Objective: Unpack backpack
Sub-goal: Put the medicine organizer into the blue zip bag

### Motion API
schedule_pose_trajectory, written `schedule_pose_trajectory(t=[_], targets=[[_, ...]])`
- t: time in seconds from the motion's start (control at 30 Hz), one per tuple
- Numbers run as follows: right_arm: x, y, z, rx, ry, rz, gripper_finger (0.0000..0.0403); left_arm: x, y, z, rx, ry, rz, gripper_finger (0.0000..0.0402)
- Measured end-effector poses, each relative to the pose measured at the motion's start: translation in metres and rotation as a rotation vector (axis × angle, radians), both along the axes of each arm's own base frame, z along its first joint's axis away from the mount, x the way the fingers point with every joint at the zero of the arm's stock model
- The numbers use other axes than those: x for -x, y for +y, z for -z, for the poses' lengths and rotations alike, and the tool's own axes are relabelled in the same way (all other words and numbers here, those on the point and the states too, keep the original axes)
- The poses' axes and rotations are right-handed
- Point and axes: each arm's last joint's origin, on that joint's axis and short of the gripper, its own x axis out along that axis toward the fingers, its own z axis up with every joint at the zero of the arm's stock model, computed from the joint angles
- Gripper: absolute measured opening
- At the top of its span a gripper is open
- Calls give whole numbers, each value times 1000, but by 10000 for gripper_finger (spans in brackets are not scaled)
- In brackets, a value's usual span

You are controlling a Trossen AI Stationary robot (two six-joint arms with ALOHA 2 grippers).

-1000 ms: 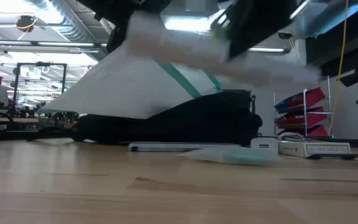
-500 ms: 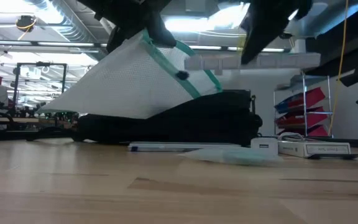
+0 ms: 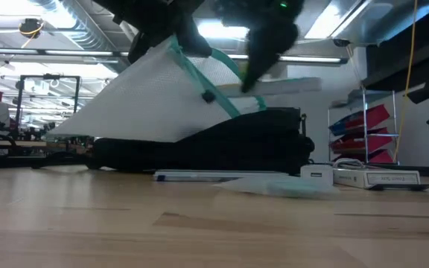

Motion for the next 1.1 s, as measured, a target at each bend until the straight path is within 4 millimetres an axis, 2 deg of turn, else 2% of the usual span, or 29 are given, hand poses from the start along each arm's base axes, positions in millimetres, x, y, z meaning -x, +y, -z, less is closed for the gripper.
schedule_pose_trajectory(t=[0.2, 0.43, 0.57, 0.73, 0.8, 0.9, 1.0, 1.1], targets=[[-22, 6, -1, -50, -88, -173, 0, 0, 0, 0, -1, 3, 1, 6], [-31, 7, 10, -35, -95, -208, 8, 0, 0, 0, -1, 5, 2, 6], [-33, 6, 12, -25, -98, -202, 44, 0, 0, 0, -1, 5, 1, 6], [-33, 5, 11, 33, -103, -174, 123, 0, 0, 0, -2, 5, 1, 6], [-27, 5, 7, 23, -77, -187, 152, 0, 0, 1, -2, 6, 2, 6], [-11, 4, -11, 12, -58, -173, 177, 0, 0, 1, -2, 8, 3, 6], [7, 8, -30, -8, -49, -152, 180, 0, 0, 1, -4, 14, 4, 6], [22, 21, -46, -26, -78, -145, 174, 0, 0, 1, -4, 14, 4, 6]])
